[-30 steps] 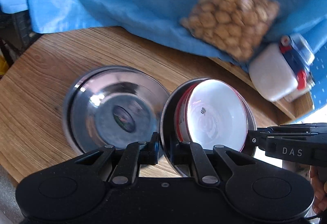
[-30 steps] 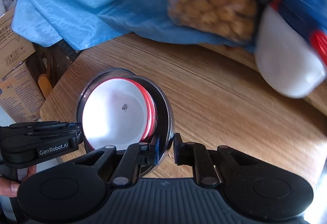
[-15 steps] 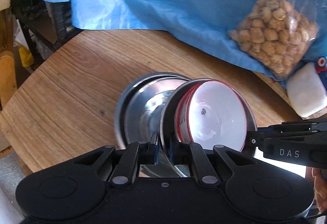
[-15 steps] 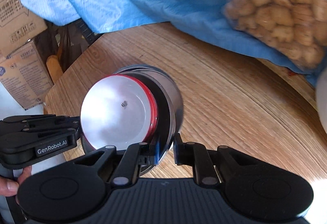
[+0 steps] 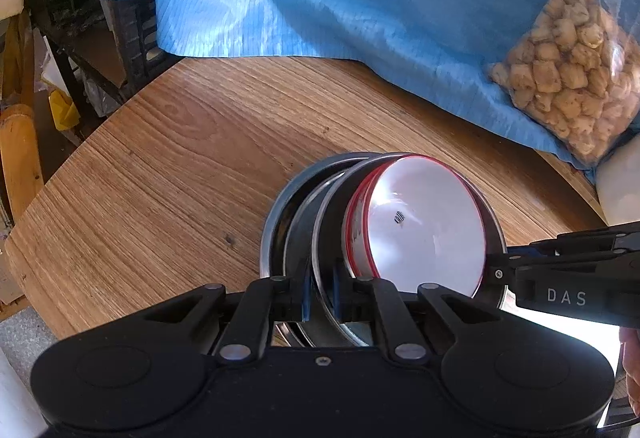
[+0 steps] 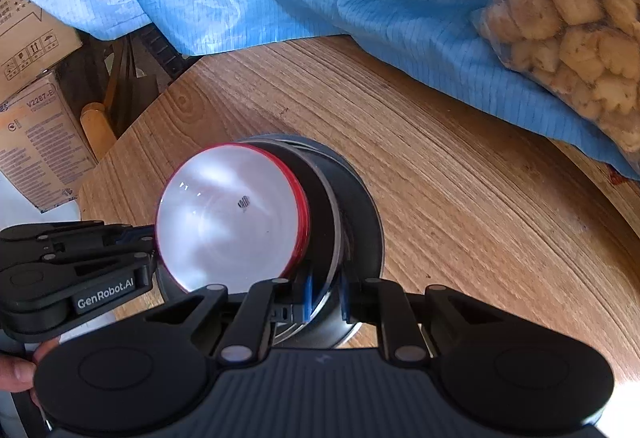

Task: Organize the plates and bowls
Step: 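Lift the bowl stack and carry it onto the stacked steel plates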

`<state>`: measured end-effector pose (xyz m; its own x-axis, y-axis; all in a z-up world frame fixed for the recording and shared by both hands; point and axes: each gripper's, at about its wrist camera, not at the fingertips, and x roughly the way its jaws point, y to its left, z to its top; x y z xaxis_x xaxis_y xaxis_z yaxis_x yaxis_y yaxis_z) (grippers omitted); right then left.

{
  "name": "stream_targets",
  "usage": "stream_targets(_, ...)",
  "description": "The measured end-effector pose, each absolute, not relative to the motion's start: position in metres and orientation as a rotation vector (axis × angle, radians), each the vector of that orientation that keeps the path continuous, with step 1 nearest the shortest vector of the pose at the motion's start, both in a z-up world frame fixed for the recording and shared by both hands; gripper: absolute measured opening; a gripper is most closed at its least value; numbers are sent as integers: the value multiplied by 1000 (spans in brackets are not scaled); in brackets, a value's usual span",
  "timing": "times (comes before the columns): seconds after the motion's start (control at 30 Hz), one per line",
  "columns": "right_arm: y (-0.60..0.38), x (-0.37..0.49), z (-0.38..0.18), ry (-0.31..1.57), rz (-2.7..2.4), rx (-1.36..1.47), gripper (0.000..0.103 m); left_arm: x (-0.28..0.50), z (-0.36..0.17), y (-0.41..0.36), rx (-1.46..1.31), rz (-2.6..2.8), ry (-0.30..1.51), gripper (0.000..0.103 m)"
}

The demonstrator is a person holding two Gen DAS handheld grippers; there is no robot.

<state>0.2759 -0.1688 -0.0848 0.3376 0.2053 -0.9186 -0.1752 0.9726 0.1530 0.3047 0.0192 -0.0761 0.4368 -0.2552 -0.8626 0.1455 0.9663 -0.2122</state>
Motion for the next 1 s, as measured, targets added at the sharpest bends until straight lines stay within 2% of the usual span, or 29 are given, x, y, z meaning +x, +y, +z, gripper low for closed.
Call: stream_targets(1.0,-171,281,-93,1184,244,80,18,311,-79,17,-89,-221,1077,9)
